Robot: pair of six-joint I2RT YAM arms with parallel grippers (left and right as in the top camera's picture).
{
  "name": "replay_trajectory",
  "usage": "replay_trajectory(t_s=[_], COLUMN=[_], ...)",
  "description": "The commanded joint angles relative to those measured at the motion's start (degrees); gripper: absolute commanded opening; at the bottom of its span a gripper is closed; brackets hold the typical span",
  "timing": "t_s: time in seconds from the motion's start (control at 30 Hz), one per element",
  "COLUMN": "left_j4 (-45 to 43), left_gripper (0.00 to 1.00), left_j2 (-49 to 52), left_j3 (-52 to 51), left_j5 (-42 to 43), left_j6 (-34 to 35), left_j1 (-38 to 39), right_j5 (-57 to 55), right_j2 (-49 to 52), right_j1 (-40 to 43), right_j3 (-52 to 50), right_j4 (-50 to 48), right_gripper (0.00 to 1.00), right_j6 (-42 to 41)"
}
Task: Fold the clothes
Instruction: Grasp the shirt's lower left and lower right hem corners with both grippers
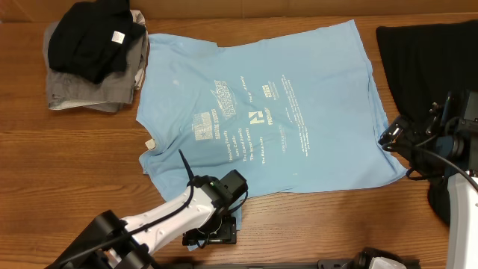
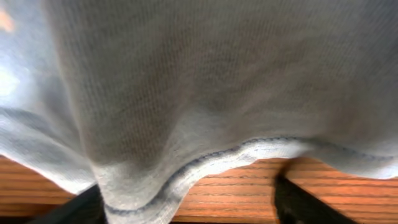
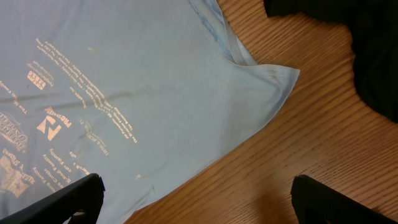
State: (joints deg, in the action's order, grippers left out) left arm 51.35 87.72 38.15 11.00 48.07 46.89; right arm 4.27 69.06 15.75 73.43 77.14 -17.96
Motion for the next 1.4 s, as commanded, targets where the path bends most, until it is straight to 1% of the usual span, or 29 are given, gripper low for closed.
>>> replay_trajectory(t_s=[0.0, 0.03, 0.1, 0.13, 0.17, 0.23, 0.27, 0.33, 0.47, 0.57, 0.63, 0.8, 0.97, 1.17, 1.27, 1.37], left_j4=[-3.9, -3.9, -3.9, -3.9, -3.8, -3.3, -2.8, -1.4, 1.8, 5.3, 7.9, 12.7, 14.3, 16.0, 16.2, 15.8], left_gripper=[0.69, 0.64, 0.32, 0.19, 0.13, 0.09, 0.04, 0.04, 0.04, 0.04, 0.04, 0.04, 0.04, 0.04, 0.04, 0.04], left_j2=[2.5, 2.5, 2.5, 2.5, 2.5, 2.5, 2.5, 2.5, 2.5, 2.5, 2.5, 2.5, 2.5, 2.5, 2.5, 2.5], left_j3=[-3.2, -3.2, -3.1, -3.1, -3.0, -3.0, -2.9, -2.3, 1.2, 6.3, 10.4, 18.3, 21.0, 21.0, 21.4, 22.1], left_j5=[-4.0, -4.0, -4.5, -4.6, -4.6, -4.6, -4.6, -4.5, -1.8, -0.4, -0.5, -1.6, -1.5, -0.9, -0.9, -1.0], left_j6=[3.4, 3.4, 3.4, 3.4, 3.4, 3.2, 2.7, 0.5, -7.5, -12.9, -16.3, -20.0, -20.5, -21.1, -21.1, -21.1], left_j1=[0.3, 0.3, 0.1, -0.3, -1.2, -3.6, -5.2, -9.1, -17.8, -23.0, -24.9, -25.5, -25.5, -25.5, -25.5, -25.6], right_j5=[0.3, 0.3, 0.3, 0.3, 0.3, 0.3, 0.3, 0.3, 0.3, 0.3, 0.6, 1.2, 1.7, 3.3, 3.2, 1.2], right_j2=[-0.3, -0.2, -0.2, -0.3, -0.2, -0.2, -0.2, 0.0, 0.9, 2.4, 3.9, 7.0, 8.5, 8.5, 8.9, 11.0], right_j1=[0.1, 0.1, 0.1, 0.1, 0.1, 0.1, 0.1, 0.1, 0.1, 0.1, 0.1, 0.1, 0.1, 0.1, 0.1, 0.1], right_j3=[-0.3, -0.3, -0.3, -0.3, -0.3, -0.3, -0.3, -0.3, -0.3, -0.3, -0.5, -2.2, -7.6, -17.1, -21.8, -24.7], right_j4=[-0.5, -0.6, -0.9, -0.9, -0.9, -1.1, -1.1, -1.2, -0.8, 0.2, 1.3, 2.2, -0.7, -9.2, -15.6, -20.7], right_gripper=[1.00, 1.00, 1.00, 1.00, 1.00, 1.00, 1.00, 1.00, 1.00, 1.00, 0.99, 0.99, 0.98, 0.94, 0.91, 0.90], right_j6=[0.3, 0.3, 0.1, 0.1, 0.1, 0.1, 0.1, 0.1, -0.3, -1.7, -2.0, -3.6, -6.2, -6.6, -8.7, -12.0])
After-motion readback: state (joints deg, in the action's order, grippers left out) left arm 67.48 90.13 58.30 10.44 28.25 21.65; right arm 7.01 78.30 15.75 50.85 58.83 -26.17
